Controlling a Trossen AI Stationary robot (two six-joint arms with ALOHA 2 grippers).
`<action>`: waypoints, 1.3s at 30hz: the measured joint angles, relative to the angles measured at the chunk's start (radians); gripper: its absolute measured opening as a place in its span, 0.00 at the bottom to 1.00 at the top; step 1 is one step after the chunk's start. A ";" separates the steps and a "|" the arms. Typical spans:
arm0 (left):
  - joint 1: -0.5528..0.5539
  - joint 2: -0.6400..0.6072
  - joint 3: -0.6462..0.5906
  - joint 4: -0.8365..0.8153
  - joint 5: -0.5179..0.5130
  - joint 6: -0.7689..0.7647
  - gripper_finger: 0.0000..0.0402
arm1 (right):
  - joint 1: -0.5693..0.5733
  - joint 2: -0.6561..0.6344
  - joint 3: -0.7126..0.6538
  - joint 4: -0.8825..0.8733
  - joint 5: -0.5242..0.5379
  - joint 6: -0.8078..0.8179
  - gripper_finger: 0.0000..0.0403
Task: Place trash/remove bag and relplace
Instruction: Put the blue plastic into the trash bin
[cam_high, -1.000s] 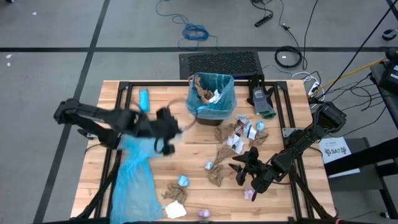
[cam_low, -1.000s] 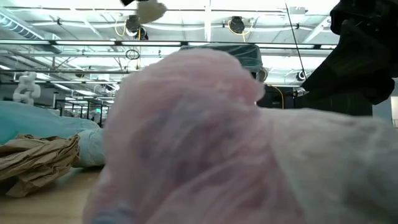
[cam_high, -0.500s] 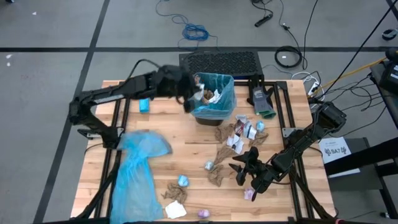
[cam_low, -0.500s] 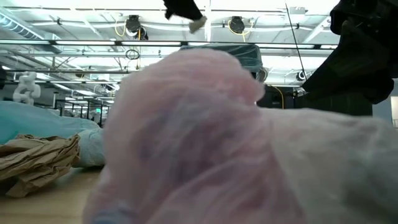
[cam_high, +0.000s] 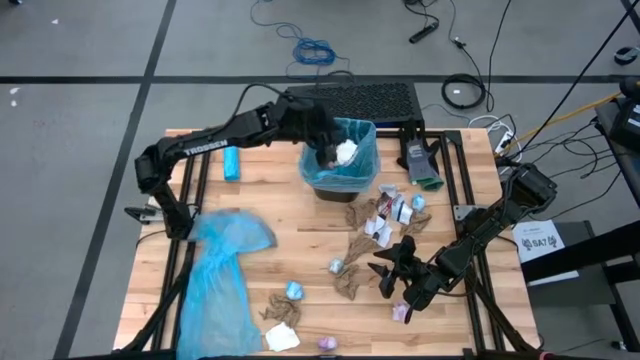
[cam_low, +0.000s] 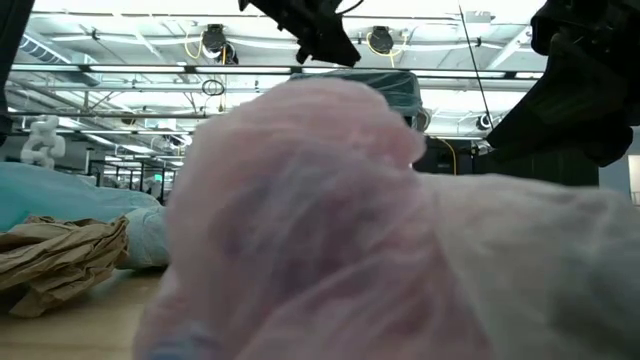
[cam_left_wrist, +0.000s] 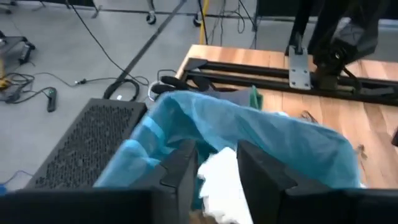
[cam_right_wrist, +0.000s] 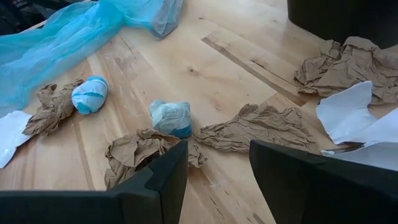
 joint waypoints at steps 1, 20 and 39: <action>0.003 0.000 0.002 -0.001 -0.010 0.000 0.34 | 0.000 0.000 0.000 0.000 0.000 -0.002 0.41; -0.067 -0.222 0.002 -0.544 -0.154 -0.026 0.39 | 0.003 0.000 0.000 0.000 -0.004 -0.001 0.41; -0.453 -0.744 -0.802 -0.328 -0.187 -0.384 0.39 | -0.009 0.000 0.000 0.021 -0.005 0.069 0.41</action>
